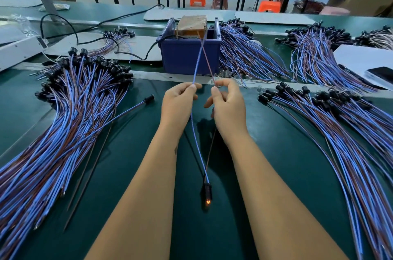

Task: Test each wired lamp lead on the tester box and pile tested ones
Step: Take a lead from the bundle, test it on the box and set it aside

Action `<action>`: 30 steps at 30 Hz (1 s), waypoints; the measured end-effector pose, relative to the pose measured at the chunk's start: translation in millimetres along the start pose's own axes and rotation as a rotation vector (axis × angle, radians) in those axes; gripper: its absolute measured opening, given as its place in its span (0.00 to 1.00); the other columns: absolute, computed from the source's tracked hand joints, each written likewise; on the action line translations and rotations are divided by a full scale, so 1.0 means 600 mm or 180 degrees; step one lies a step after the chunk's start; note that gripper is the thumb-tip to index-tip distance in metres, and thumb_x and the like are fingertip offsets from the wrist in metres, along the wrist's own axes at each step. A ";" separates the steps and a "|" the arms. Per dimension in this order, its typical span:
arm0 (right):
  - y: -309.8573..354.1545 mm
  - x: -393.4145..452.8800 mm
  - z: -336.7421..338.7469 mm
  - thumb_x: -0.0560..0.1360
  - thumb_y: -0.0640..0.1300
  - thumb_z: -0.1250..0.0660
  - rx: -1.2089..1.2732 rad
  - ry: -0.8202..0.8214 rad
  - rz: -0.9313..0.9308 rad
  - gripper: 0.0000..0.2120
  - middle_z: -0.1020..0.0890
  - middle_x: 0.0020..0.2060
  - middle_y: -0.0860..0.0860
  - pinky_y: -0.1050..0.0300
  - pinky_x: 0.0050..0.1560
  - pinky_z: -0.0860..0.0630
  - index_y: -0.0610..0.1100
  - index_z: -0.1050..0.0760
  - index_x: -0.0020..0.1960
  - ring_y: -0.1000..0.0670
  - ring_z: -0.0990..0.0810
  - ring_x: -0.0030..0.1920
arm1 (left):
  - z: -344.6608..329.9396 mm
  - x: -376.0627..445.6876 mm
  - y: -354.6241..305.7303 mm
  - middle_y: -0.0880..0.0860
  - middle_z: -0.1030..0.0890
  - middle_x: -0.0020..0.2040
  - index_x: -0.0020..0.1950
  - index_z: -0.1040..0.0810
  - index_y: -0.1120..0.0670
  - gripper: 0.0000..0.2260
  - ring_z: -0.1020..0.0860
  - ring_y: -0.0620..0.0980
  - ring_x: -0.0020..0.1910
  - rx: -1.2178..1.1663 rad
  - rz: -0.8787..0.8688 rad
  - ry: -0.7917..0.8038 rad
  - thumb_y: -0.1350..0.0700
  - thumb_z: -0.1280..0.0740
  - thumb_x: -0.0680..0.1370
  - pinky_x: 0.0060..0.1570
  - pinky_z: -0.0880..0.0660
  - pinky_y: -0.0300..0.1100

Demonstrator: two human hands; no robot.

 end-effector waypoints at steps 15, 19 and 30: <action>0.009 -0.011 -0.035 0.79 0.32 0.40 0.0423 0.1040 -0.0056 0.17 0.18 0.35 0.45 0.63 0.33 0.27 0.49 0.25 0.61 0.52 0.28 0.28 | 0.015 0.005 0.008 0.47 0.30 0.24 0.39 0.28 0.54 0.11 0.37 0.43 0.22 -0.1508 0.0405 -0.0004 0.59 0.37 0.81 0.23 0.41 0.34; 0.016 -0.024 -0.057 0.74 0.34 0.29 0.0228 0.1586 0.0157 0.32 0.16 0.46 0.47 0.62 0.44 0.26 0.61 0.32 0.69 0.51 0.30 0.33 | 0.029 0.008 0.013 0.47 0.25 0.25 0.40 0.29 0.54 0.10 0.30 0.42 0.24 -0.1908 0.0447 -0.0173 0.60 0.37 0.82 0.24 0.33 0.33; 0.015 0.003 -0.012 0.82 0.37 0.46 0.3206 0.1192 -0.0546 0.14 0.14 0.48 0.49 0.58 0.51 0.20 0.44 0.24 0.61 0.52 0.16 0.47 | 0.051 0.014 0.026 0.47 0.21 0.30 0.41 0.24 0.53 0.07 0.25 0.41 0.27 -0.1881 0.0530 -0.0351 0.59 0.31 0.79 0.29 0.26 0.32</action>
Point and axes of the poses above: each hand's wrist, its own x-axis towards the middle knuckle, its own z-axis out of the back of the hand, y = z × x, the point moved 9 cm from there along x, towards the middle knuckle
